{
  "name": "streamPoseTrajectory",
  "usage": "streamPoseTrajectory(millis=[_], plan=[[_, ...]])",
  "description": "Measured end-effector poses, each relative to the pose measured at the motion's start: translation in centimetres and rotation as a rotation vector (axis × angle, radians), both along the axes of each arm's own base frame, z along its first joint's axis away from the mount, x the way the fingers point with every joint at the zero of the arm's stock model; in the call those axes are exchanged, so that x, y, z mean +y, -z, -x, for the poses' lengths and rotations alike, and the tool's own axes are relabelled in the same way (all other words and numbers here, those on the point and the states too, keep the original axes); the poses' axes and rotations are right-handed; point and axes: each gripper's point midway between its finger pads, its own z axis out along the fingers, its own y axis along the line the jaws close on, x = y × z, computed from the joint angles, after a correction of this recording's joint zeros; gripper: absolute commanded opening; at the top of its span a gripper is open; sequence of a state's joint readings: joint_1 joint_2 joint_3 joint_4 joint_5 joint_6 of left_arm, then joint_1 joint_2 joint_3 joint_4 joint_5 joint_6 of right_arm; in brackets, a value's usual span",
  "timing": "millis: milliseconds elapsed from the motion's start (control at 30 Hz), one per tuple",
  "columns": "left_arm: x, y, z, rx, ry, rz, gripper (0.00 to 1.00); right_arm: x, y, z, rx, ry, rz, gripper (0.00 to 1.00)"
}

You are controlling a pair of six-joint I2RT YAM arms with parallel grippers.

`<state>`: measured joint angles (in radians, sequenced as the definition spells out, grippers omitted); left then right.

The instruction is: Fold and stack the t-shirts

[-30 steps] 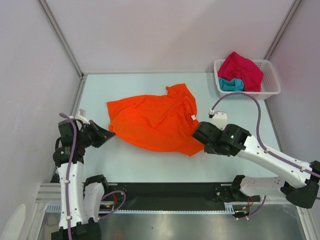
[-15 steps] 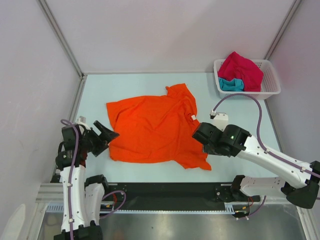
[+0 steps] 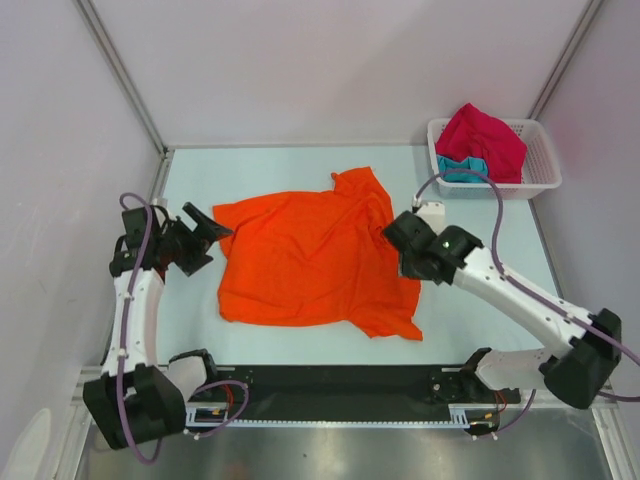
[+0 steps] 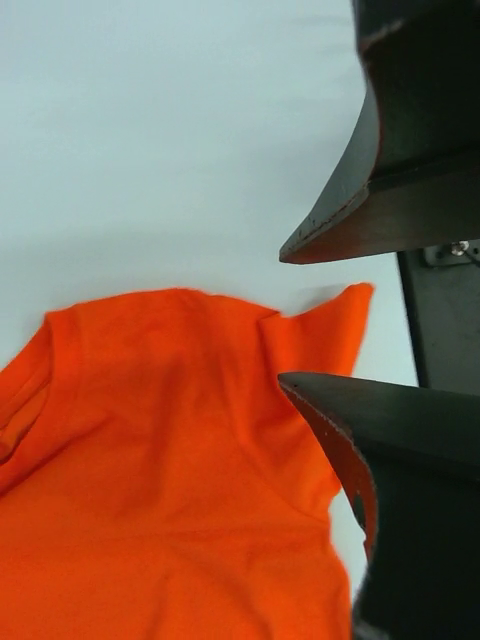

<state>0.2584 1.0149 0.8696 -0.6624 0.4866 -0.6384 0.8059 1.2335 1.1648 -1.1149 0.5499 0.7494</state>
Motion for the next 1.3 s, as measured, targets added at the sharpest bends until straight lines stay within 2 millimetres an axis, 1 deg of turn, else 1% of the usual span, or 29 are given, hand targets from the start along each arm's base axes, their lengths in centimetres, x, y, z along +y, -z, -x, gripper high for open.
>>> streamPoseTrajectory(millis=[33,67,100,167,267,333,433,500,533,600,633,700,767,867,967,1067,1167,1300], plan=[[0.1,0.0,-0.5,0.001,0.002,0.002,1.00,0.1,0.4,-1.1,0.001,0.003,-0.002,0.54],[0.2,-0.1,-1.1,0.002,0.007,0.003,1.00,0.3,0.9,-2.9,0.008,0.002,-0.020,0.54],[0.3,-0.3,-1.4,-0.001,0.008,0.002,0.99,0.5,1.0,-3.9,0.005,0.000,-0.031,0.54],[0.4,-1.2,-2.5,-0.029,0.029,-0.003,0.99,1.2,1.4,-7.9,0.009,-0.011,-0.077,0.54],[0.2,-2.3,-3.4,-0.076,0.066,-0.001,1.00,2.7,0.7,-14.1,-0.022,-0.041,-0.164,0.54],[-0.2,-2.7,-3.3,-0.092,0.089,0.005,1.00,4.1,-0.2,-19.3,-0.076,-0.071,-0.250,0.53],[-0.6,-3.0,-2.6,-0.118,0.118,-0.002,1.00,5.2,-0.5,-25.4,-0.125,-0.105,-0.383,0.53],[-0.8,-3.3,-1.8,-0.133,0.132,-0.012,0.99,5.4,0.2,-28.8,-0.143,-0.112,-0.487,0.53],[-0.9,-3.4,-1.5,-0.140,0.136,-0.015,0.99,5.4,0.7,-29.8,-0.146,-0.114,-0.522,0.52],[-1.2,-3.9,-0.6,-0.163,0.140,-0.028,1.00,5.1,2.6,-31.4,-0.123,-0.098,-0.596,0.53],[-1.3,-4.1,-0.3,-0.174,0.141,-0.030,0.99,5.0,3.3,-32.0,-0.116,-0.093,-0.622,0.52],[-1.5,-4.6,0.4,-0.200,0.146,-0.034,0.99,5.4,4.6,-33.5,-0.094,-0.088,-0.682,0.53],[-1.7,-5.1,0.9,-0.227,0.147,-0.042,0.99,6.0,5.4,-34.9,-0.090,-0.098,-0.720,0.53],[-1.8,-5.8,1.4,-0.267,0.144,-0.049,1.00,7.1,6.0,-36.7,-0.086,-0.122,-0.755,0.52],[-2.1,-6.1,2.0,-0.298,0.137,-0.050,1.00,7.8,5.7,-38.5,-0.107,-0.147,-0.770,0.52],[-2.3,-5.9,2.4,-0.303,0.134,-0.041,1.00,8.1,5.5,-39.5,-0.126,-0.161,-0.771,0.51],[-2.4,-5.4,2.7,-0.295,0.132,-0.036,0.99,8.0,5.9,-40.1,-0.132,-0.163,-0.768,0.51],[-2.4,-5.2,3.0,-0.293,0.129,-0.032,0.99,7.5,7.8,-40.4,-0.108,-0.143,-0.762,0.51]])
